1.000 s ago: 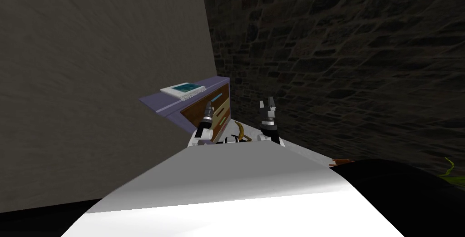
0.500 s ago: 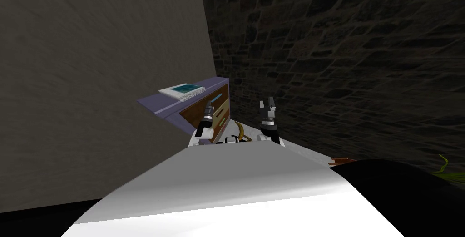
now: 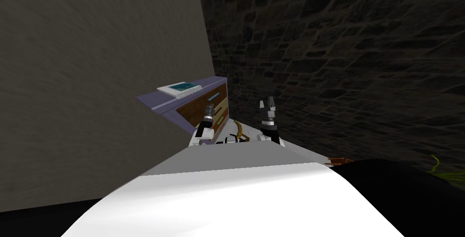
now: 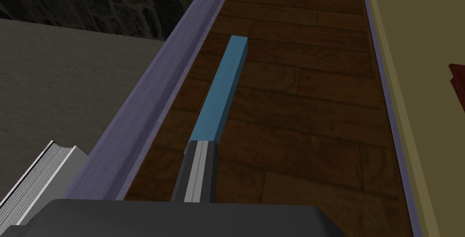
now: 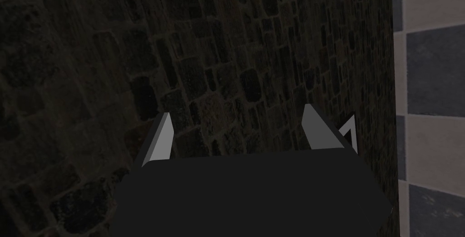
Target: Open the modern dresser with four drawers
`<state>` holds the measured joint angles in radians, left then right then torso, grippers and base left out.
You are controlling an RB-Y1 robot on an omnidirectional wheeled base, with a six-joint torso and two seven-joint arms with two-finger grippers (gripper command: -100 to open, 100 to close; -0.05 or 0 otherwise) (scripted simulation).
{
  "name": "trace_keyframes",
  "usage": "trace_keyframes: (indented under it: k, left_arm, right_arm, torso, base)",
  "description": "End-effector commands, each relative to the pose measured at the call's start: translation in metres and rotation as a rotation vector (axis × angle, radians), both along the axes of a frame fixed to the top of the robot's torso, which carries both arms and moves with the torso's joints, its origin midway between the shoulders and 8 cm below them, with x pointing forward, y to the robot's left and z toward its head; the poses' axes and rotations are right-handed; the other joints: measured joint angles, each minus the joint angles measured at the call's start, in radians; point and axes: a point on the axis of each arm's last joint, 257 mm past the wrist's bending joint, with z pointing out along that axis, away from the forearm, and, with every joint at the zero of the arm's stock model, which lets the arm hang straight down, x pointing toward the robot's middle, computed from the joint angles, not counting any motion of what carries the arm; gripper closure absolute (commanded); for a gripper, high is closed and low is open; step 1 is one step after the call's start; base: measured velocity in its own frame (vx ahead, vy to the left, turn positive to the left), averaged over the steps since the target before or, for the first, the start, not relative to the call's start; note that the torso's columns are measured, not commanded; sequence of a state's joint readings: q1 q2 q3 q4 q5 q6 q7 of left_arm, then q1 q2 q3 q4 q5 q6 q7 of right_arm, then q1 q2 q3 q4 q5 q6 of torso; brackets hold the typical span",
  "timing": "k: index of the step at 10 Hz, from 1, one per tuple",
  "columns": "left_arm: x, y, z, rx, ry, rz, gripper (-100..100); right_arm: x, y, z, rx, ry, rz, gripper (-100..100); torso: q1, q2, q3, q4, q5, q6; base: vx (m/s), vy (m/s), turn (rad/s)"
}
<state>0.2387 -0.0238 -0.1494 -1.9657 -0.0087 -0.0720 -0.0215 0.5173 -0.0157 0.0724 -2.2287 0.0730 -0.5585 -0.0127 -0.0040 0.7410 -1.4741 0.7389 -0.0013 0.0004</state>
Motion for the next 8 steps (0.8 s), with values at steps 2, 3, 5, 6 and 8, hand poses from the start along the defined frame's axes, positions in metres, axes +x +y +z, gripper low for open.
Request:
trace_keyframes:
  k: [2, 3, 5, 6, 8]
  left_arm:
    - [-0.002, 0.001, -0.001, 0.033, 0.004, -0.009, -100]
    - [-0.003, 0.003, -0.003, 0.056, 0.007, -0.014, -100]
    - [-0.004, 0.008, -0.007, 0.099, 0.013, -0.024, -100]
    - [-0.004, 0.009, -0.008, 0.116, 0.015, -0.028, -100]
    - [-0.004, 0.015, -0.013, 0.158, 0.025, -0.036, -100]
  right_arm:
    - [0.000, 0.000, 0.000, 0.000, 0.000, 0.000, 0]
    - [0.000, 0.000, 0.000, -0.001, 0.000, 0.000, 0]
    - [0.000, 0.000, 0.000, -0.001, 0.000, 0.000, 0]
    - [0.000, 0.000, 0.000, -0.001, 0.000, 0.000, 0]
    - [0.000, 0.000, 0.000, -0.001, 0.000, 0.000, 0]
  torso:
    - [0.010, -0.006, -0.004, -0.002, 0.003, -0.001]
    - [0.012, -0.007, -0.005, -0.002, 0.004, -0.001]
    - [0.007, -0.005, -0.003, -0.001, 0.002, 0.000]
    - [0.004, -0.003, -0.002, -0.001, 0.001, 0.000]
    - [0.003, -0.003, -0.002, -0.001, 0.001, 0.000]
  base:
    - [-0.026, -0.056, -0.001]
    - [0.000, 0.000, 0.000]
    - [0.014, 0.025, 0.001]
    - [0.012, 0.019, 0.001]
    - [0.020, 0.022, 0.002]
